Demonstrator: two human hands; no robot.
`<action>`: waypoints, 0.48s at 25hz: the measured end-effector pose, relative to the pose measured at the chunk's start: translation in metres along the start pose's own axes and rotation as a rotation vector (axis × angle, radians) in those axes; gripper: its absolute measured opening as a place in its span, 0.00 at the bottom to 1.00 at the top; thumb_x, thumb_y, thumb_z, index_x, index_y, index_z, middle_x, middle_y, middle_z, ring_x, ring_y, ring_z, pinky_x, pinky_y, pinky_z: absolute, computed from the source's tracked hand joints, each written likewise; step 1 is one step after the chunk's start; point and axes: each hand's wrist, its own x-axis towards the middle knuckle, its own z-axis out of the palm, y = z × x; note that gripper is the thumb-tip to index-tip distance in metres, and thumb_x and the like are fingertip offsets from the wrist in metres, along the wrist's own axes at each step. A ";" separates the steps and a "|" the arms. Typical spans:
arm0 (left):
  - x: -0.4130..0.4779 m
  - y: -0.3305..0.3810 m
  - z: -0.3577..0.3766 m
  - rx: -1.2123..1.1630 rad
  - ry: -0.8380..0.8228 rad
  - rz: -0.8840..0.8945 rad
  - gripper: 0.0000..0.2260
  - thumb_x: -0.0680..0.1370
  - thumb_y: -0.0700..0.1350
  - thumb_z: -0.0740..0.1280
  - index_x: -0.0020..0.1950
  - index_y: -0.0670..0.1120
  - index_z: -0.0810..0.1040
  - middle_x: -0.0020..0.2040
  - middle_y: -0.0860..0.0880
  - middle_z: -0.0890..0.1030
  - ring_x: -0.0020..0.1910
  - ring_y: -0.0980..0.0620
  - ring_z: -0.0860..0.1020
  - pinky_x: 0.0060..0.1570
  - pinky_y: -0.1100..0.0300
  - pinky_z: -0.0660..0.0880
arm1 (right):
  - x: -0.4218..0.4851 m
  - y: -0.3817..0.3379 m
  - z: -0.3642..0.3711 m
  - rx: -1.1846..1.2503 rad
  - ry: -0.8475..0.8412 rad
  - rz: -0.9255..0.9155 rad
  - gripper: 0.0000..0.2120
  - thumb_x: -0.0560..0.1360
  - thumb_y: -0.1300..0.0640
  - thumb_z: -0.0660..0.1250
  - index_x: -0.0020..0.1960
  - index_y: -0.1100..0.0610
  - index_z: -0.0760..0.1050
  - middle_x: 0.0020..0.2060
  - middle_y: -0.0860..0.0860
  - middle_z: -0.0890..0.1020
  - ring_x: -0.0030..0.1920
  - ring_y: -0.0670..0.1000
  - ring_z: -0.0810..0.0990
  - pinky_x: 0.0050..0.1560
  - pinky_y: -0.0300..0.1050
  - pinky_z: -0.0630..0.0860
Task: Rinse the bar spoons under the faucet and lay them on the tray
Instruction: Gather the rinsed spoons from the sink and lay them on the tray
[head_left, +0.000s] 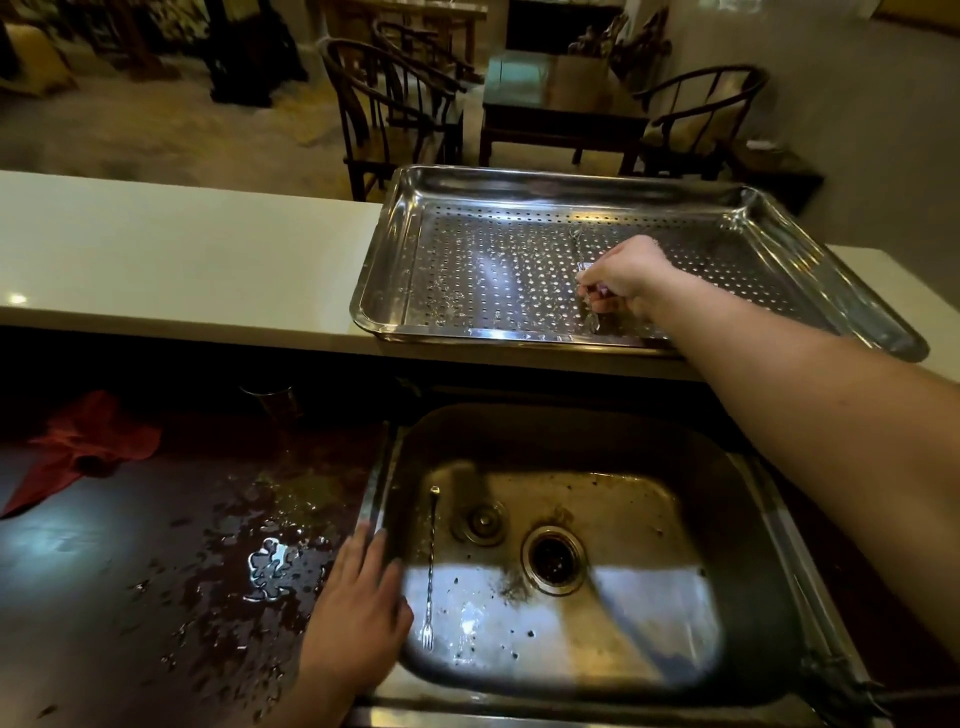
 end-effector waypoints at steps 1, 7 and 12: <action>0.000 0.000 0.001 -0.003 0.005 -0.001 0.14 0.76 0.56 0.58 0.58 0.53 0.73 0.76 0.45 0.63 0.78 0.44 0.49 0.76 0.50 0.43 | 0.004 0.002 0.003 -0.003 0.022 0.003 0.08 0.75 0.63 0.72 0.52 0.67 0.80 0.45 0.60 0.85 0.34 0.51 0.81 0.43 0.49 0.85; 0.003 -0.003 0.004 0.019 -0.041 0.005 0.15 0.73 0.55 0.62 0.56 0.51 0.76 0.72 0.43 0.69 0.76 0.41 0.56 0.74 0.51 0.41 | 0.006 0.003 0.005 -0.147 0.125 -0.072 0.04 0.74 0.63 0.72 0.49 0.61 0.81 0.44 0.56 0.84 0.42 0.54 0.85 0.49 0.53 0.84; 0.001 -0.002 0.002 0.013 -0.045 0.002 0.15 0.74 0.55 0.61 0.57 0.51 0.74 0.74 0.43 0.67 0.77 0.41 0.53 0.74 0.50 0.43 | -0.024 -0.006 0.003 -0.133 0.149 -0.218 0.04 0.75 0.64 0.70 0.48 0.58 0.81 0.44 0.54 0.83 0.39 0.51 0.83 0.43 0.49 0.84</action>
